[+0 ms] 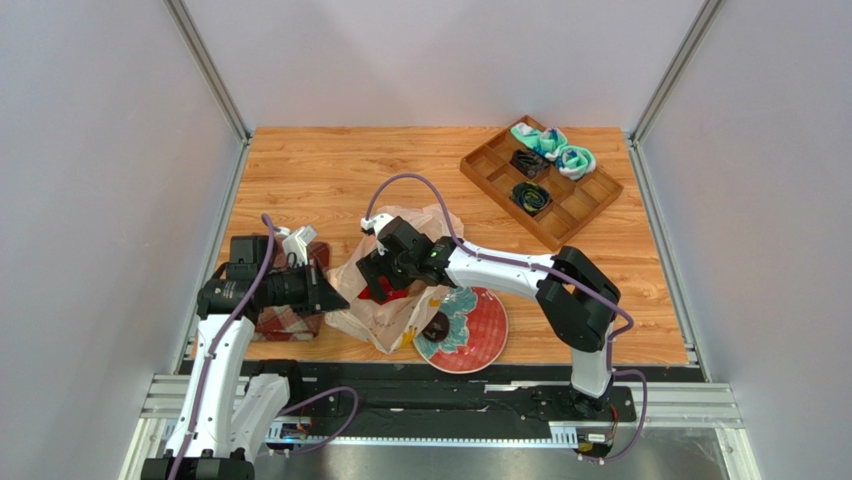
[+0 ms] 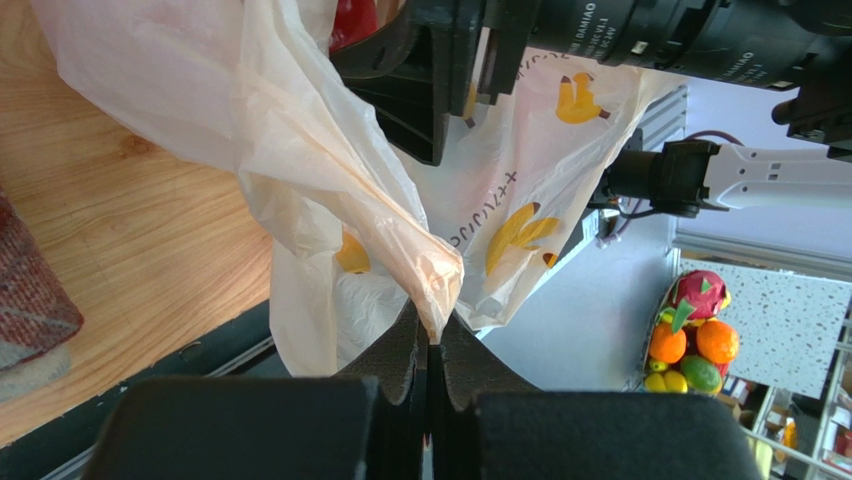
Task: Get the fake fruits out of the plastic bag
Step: Take out the fake fruit from the plastic bag, then place the fake fruit on the plate.
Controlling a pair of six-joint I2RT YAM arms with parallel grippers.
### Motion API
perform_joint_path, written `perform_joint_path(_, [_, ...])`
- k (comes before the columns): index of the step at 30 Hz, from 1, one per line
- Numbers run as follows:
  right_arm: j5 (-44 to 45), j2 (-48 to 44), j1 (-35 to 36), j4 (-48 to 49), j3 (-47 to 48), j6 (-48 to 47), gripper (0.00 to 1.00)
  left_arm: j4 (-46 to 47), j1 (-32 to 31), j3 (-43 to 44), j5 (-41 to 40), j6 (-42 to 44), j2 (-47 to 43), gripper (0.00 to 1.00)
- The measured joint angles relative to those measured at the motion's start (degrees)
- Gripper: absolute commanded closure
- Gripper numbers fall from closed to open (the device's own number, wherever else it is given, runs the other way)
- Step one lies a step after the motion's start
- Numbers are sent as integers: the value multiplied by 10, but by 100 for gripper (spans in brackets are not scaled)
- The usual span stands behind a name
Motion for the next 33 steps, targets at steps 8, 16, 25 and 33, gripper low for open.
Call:
perform_joint_path(8, [-4, 18, 0, -10, 0, 8, 53, 0, 0, -2, 2, 0, 0, 100])
perform_joint_path(16, [-47, -8, -3, -25, 32, -57, 68, 13, 4, -2, 3, -3, 11, 100])
perform_joint_path(25, [-158, -274, -7, -42, 20, -180, 69, 62, 7, 0, -1, -14, 64, 100])
perform_joint_path(33, [-169, -462, -141, -96, -35, -224, 70, 71, 7, 0, -10, -15, 79, 100])
